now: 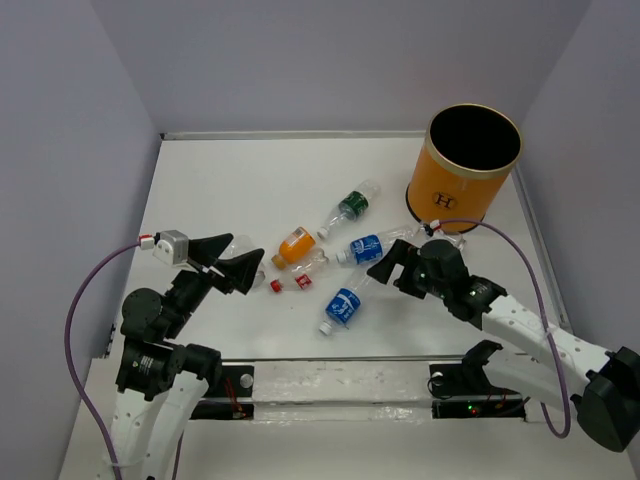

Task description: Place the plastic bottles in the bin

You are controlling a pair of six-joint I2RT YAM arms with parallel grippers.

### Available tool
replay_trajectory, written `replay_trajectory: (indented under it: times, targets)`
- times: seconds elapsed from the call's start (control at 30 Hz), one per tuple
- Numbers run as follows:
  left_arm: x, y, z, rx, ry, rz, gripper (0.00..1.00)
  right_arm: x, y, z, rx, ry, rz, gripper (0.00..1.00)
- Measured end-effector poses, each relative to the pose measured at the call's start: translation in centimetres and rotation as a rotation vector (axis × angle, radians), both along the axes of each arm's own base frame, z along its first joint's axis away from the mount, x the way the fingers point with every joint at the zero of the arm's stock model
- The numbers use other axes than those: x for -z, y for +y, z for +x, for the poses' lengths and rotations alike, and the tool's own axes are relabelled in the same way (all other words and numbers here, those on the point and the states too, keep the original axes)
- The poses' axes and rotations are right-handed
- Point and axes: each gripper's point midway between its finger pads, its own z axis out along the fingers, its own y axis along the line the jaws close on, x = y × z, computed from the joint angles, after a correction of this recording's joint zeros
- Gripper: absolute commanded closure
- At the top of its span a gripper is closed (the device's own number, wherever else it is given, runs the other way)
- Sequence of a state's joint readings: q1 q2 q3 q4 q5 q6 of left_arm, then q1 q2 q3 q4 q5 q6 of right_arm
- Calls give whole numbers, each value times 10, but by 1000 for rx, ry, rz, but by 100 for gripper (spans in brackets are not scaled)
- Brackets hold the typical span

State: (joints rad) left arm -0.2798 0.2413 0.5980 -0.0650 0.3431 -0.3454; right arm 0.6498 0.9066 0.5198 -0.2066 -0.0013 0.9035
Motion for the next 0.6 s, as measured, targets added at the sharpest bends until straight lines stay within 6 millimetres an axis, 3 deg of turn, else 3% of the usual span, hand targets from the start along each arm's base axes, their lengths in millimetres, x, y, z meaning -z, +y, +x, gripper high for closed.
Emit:
replay_trajectory:
  times: [0.2,0.47,0.6]
  targets:
    - [0,0,0,1,-1,2,1,20,-5,14,79,28,-49,0]
    - [1,1,0,-5,3,1,1,50,8,27,80,92,-72,0]
    - [1,1,0,-5,4,1,1,55,17,30,69,98,-55,1]
